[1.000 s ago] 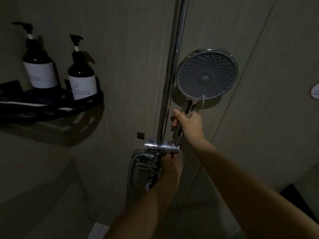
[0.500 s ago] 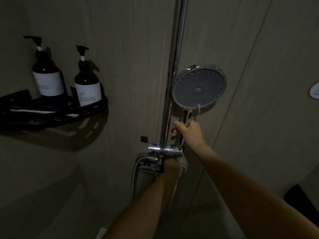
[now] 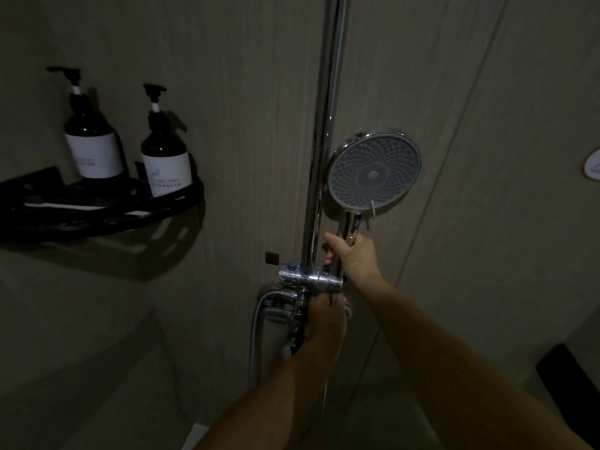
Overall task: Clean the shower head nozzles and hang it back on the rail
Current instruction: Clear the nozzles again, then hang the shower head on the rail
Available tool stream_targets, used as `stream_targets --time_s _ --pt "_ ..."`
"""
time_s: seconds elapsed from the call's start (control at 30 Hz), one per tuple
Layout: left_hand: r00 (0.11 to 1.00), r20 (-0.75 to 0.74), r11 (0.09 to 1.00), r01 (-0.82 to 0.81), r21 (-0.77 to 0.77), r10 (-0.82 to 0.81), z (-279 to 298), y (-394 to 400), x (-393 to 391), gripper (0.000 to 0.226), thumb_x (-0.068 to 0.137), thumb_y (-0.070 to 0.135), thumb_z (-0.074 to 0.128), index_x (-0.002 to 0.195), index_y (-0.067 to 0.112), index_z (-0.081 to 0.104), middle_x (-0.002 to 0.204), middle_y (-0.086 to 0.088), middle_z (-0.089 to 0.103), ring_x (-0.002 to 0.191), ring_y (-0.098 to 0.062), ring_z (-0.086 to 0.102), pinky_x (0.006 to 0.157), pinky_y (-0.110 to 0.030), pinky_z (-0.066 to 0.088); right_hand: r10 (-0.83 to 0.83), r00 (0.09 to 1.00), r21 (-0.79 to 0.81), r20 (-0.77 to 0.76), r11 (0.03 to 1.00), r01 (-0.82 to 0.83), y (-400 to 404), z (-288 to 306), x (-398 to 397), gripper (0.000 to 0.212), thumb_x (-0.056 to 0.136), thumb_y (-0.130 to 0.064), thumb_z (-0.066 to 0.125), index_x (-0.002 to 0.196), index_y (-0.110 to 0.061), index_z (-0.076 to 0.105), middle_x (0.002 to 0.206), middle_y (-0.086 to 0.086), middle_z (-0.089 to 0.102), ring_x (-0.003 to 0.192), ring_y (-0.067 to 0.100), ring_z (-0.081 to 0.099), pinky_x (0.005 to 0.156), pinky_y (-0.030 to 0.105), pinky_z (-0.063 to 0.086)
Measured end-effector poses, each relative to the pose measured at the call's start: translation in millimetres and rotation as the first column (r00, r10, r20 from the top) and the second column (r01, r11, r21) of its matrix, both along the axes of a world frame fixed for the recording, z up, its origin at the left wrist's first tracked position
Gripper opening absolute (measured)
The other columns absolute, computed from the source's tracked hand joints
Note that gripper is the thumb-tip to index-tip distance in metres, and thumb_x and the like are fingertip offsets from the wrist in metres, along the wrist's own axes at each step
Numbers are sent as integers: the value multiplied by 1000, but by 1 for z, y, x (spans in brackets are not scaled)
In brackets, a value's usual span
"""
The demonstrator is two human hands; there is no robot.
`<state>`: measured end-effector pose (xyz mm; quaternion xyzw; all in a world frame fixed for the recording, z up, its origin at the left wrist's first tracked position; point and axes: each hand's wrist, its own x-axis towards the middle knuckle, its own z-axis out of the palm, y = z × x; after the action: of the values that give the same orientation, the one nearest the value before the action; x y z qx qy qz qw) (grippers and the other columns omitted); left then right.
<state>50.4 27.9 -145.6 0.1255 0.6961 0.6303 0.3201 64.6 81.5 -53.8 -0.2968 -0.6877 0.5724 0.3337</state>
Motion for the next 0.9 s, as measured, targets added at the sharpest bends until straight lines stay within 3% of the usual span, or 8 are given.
stream_targets --time_s 0.13,0.23,0.33,0.47,0.6,0.7,0.8,0.9 --pt "997 6 997 -79 12 79 3 4 -5 20 88 3 58 100 -13 62 68 -4 54 63 -18 53 55 -24 43 -13 1000 -4 0 1000 13 -1 -1 1 12 90 -19 59 82 -8 58 66 2 61 49 2 60 49 11 51" --pt "996 -60 998 -61 -27 59 5 4 -8 25 89 4 58 101 -17 63 79 -16 60 79 -24 58 67 -25 44 -59 998 -29 0 998 59 -3 -4 -1 15 89 -20 61 88 -6 59 68 3 63 60 13 62 57 21 53" --pt "995 -90 997 -37 -75 30 4 3 -9 25 91 6 56 101 -15 64 67 -8 56 67 -21 55 58 -19 44 -99 995 -41 11 994 100 -5 -4 -3 18 87 -22 63 76 -11 53 67 3 62 65 18 61 69 33 53" --pt "996 -87 994 13 -112 -23 5 2 -10 25 91 10 56 107 -6 66 104 -19 69 98 -29 64 86 -30 48 -97 995 -38 23 994 98 -7 -1 -1 20 87 -21 64 73 -10 54 71 9 63 72 24 63 76 40 53" --pt "975 -201 966 40 -256 -94 19 -6 -8 30 96 22 47 113 4 63 118 -13 65 110 -26 59 87 -29 44 -52 993 9 105 999 51 -2 7 0 18 84 -23 68 72 -14 57 90 15 69 91 28 68 90 43 53" --pt "946 -233 925 134 -356 -226 36 -14 -10 35 98 26 40 121 7 58 128 -14 59 116 -26 55 99 -31 43 -18 951 148 308 989 -29 3 11 9 21 87 -31 64 79 -12 61 90 12 65 90 24 63 81 34 48" --pt "966 -168 952 146 -269 -196 53 -24 -16 22 88 28 50 95 11 63 99 -18 67 90 -30 64 87 -40 54 -15 883 239 469 965 -111 7 8 19 42 88 -39 60 105 0 66 105 20 67 101 31 63 81 31 46" --pt "981 -177 978 43 -206 -80 84 -47 -16 30 93 20 49 64 15 49 62 -3 53 56 -14 52 63 -26 52 -99 821 291 562 953 -84 4 3 20 57 90 -45 53 115 7 61 121 26 61 114 36 58 91 36 46"
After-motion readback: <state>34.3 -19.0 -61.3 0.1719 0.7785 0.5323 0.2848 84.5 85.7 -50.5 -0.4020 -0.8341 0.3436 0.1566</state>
